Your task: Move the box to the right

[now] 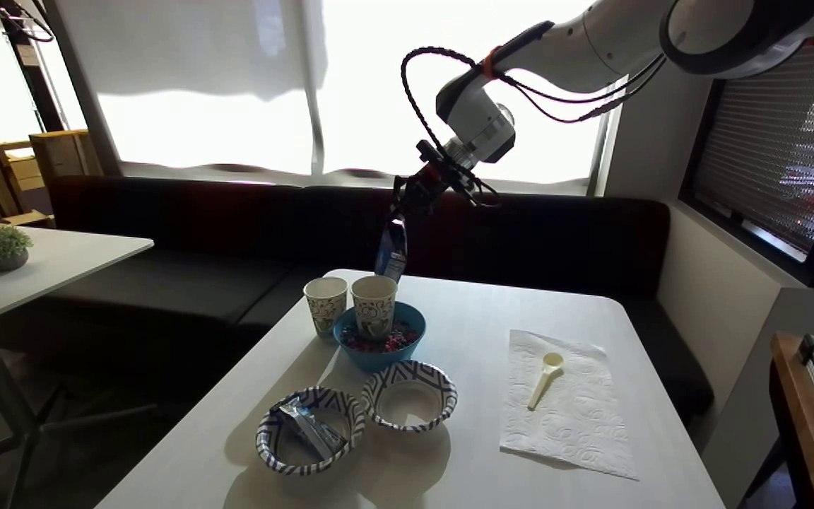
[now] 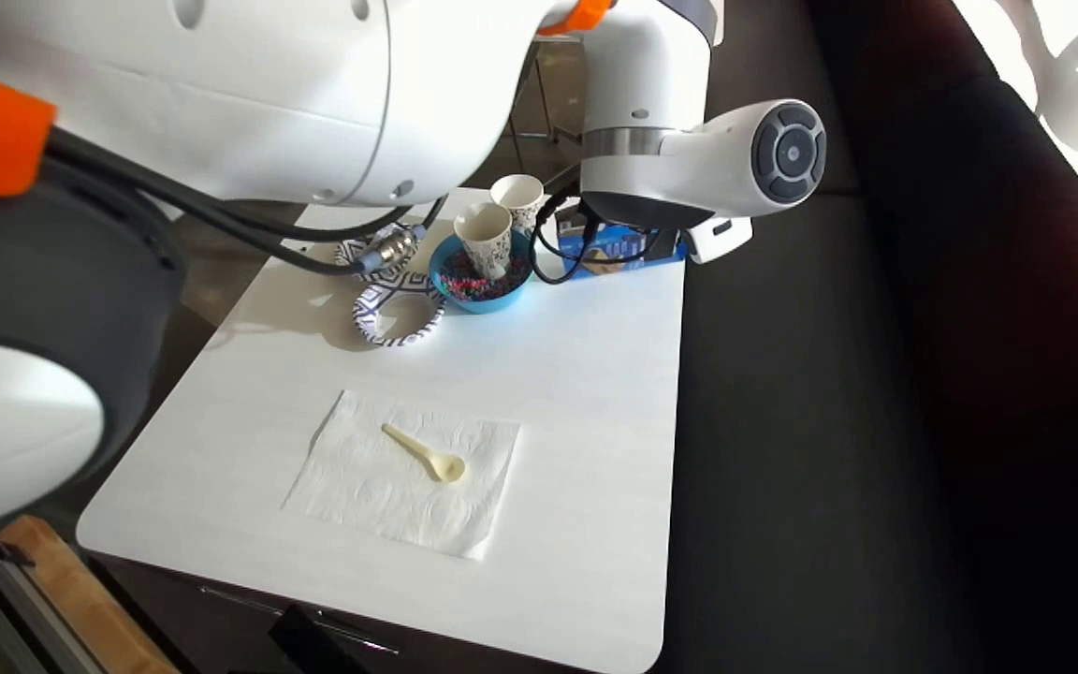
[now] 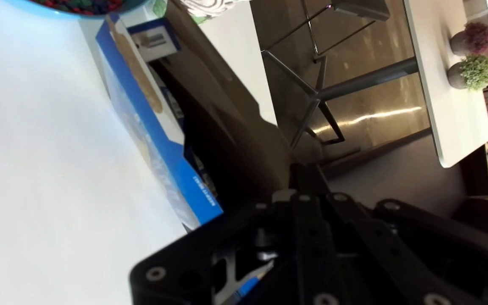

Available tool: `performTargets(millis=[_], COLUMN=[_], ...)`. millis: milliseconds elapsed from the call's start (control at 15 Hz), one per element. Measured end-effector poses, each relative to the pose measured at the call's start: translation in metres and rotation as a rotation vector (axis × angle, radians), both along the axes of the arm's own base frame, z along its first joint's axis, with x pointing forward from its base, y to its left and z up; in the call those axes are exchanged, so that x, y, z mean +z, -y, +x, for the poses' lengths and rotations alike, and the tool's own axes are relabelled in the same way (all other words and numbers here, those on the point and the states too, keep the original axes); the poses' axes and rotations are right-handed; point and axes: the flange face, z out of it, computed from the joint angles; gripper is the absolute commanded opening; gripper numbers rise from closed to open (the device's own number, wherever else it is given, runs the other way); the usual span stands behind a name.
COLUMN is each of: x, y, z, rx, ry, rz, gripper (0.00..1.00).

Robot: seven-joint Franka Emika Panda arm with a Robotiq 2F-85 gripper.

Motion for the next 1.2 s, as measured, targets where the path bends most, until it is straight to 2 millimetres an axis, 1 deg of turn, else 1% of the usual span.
performTargets(millis=[133,267,533,800,1000,1200], x=[-0.014,-0.021,-0.024,-0.025,-0.036,-0.051], y=[0.007,0.012,0.022,0.031,0.03,0.022], z=[-0.002,-0.004,-0.006,-0.01,-0.015,-0.019], rx=[-0.016,-0.04,-0.109,-0.182,-0.203,-0.182], ry=[-0.015,-0.038,-0.103,-0.215,-0.322,-0.426], rz=[0.006,0.014,0.027,-0.007,-0.038,-0.054], gripper=[0.0,0.0,0.0,0.0,0.0,0.0])
